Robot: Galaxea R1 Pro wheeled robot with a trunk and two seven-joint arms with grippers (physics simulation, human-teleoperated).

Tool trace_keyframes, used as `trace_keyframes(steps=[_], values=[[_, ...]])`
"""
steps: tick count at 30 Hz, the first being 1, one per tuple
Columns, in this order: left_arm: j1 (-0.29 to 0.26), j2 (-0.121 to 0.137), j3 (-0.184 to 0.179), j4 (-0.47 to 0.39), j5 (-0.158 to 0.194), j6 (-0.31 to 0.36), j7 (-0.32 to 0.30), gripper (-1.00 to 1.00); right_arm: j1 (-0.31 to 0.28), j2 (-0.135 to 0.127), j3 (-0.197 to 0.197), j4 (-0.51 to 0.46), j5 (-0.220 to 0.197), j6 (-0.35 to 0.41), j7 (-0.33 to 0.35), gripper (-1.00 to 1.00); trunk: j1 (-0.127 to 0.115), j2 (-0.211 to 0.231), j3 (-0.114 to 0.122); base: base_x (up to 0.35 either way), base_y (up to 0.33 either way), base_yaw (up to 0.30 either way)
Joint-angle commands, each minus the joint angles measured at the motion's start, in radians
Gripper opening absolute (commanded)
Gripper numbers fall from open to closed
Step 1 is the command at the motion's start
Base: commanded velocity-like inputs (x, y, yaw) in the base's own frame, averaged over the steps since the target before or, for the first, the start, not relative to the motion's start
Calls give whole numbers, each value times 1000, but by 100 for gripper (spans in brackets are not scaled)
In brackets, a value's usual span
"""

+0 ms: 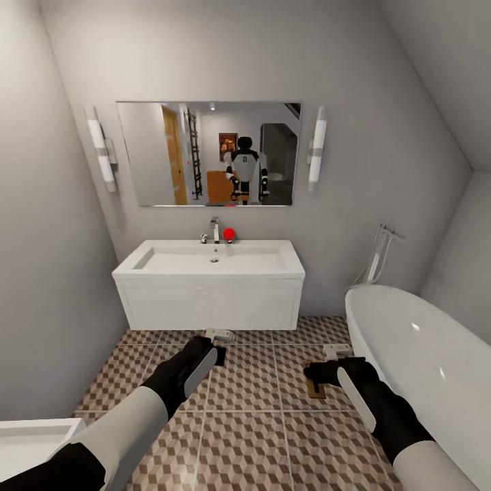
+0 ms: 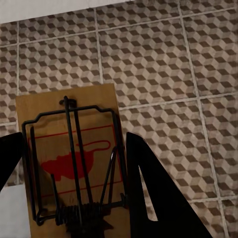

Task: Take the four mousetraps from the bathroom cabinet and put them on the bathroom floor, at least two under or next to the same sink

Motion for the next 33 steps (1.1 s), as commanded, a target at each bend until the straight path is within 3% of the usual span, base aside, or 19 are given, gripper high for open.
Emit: trace_keyframes(steps=[1, 6, 33], values=[[-1, 1, -5, -4, 8, 3, 8, -100, -1, -1, 4, -1, -14, 3, -13, -100, 1, -2, -2, 0, 0, 0], [0, 2, -4, -13, 7, 3, 8, -100, 0, -1, 4, -1, -14, 3, -12, -100, 1, -2, -2, 0, 0, 0], [0, 2, -4, -25, 8, 4, 9, -100, 0, -1, 4, -1, -14, -5, -5, -100, 104, -191, -87, 0, 0, 0]])
